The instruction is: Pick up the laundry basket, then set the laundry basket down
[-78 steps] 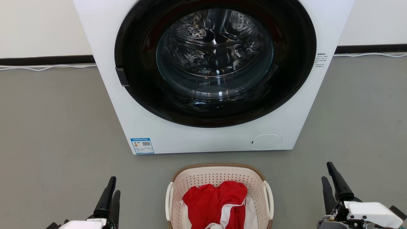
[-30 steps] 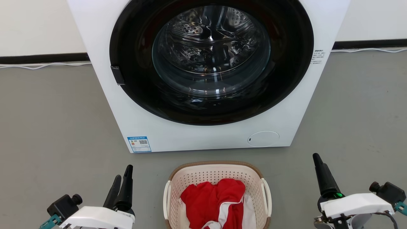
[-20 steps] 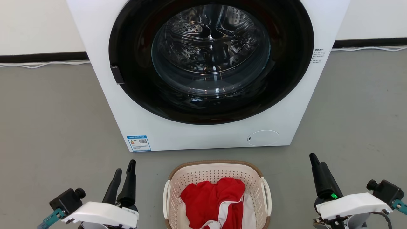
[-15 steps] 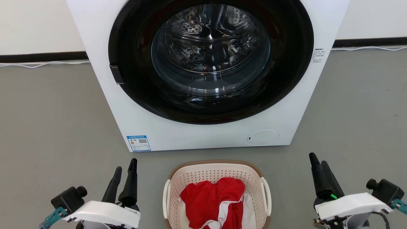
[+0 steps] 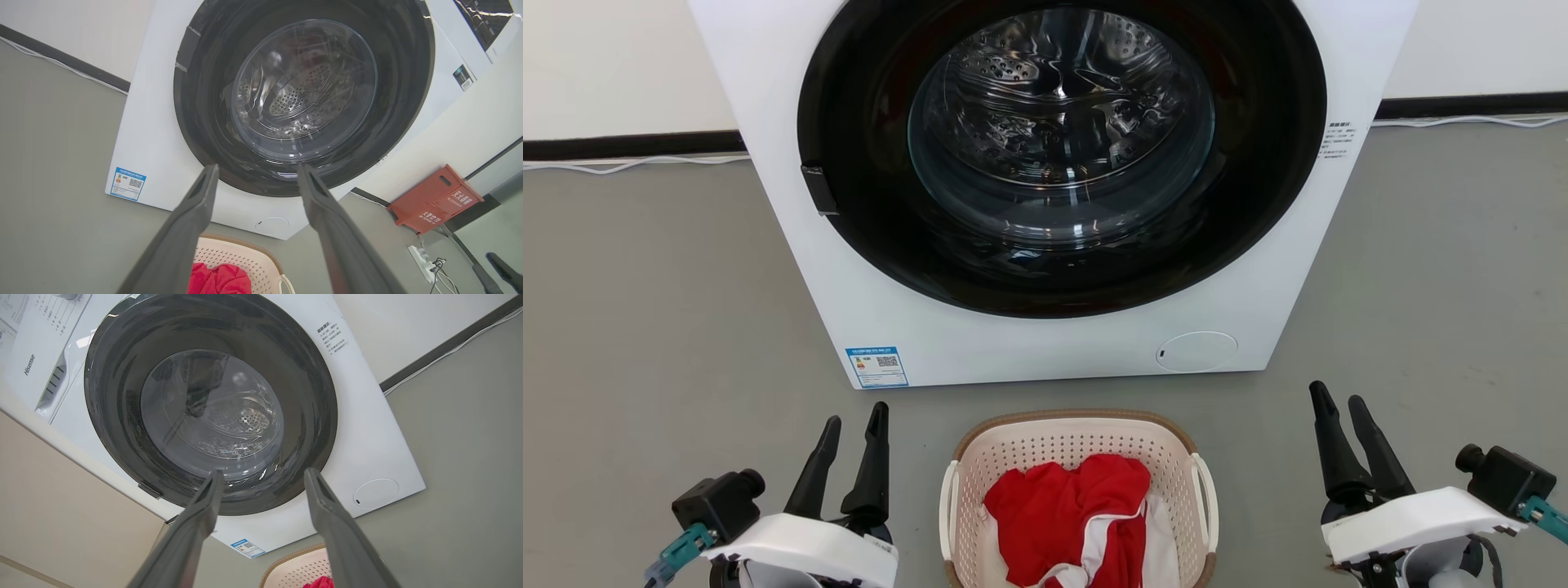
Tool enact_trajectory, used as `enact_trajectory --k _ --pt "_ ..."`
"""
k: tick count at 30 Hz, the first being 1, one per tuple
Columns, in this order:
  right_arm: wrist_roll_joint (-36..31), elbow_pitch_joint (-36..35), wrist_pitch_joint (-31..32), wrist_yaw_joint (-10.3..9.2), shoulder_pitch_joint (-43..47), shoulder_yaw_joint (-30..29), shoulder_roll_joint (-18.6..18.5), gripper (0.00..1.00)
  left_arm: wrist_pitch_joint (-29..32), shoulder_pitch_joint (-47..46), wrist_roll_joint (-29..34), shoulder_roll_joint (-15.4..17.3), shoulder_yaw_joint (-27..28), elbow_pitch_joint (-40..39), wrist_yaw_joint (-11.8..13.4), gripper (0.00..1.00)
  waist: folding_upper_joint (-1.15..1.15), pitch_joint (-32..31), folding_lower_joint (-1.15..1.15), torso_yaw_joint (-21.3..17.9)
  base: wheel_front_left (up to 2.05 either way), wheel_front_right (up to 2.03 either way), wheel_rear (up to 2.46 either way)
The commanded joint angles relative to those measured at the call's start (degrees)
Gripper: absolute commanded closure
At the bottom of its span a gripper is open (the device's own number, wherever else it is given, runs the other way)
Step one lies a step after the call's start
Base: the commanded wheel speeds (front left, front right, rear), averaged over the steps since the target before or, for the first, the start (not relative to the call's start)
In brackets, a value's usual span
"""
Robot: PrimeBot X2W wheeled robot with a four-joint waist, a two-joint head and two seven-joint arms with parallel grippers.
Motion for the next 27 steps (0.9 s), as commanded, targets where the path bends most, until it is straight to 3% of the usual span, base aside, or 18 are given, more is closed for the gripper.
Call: enact_trajectory --k 1,16,27 --pt "-1.75 -1.5 -1.08 0.31 -2.57 1.13 -0.81 0.0 -0.84 -3.51 1.89 0.52 0.95 -1.96 -0.31 0.0 0.0 0.04 0.0 -0.01 0.0 0.0 0.0" --pt "-12.74 1.02 -3.6 0.37 -2.83 -0.2 -0.61 0.0 -3.36 -3.87 11.43 0.66 0.46 -2.86 -0.37 0.0 0.0 0.11 0.0 -0.16 0.0 0.0 0.0" --pt "-20.77 1.73 -5.45 0.41 -3.38 0.75 -1.04 0.0 -5.21 -4.28 21.94 0.76 0.5 -2.37 0.4 0.0 0.0 0.23 0.0 -0.51 0.0 0.0 0.0"
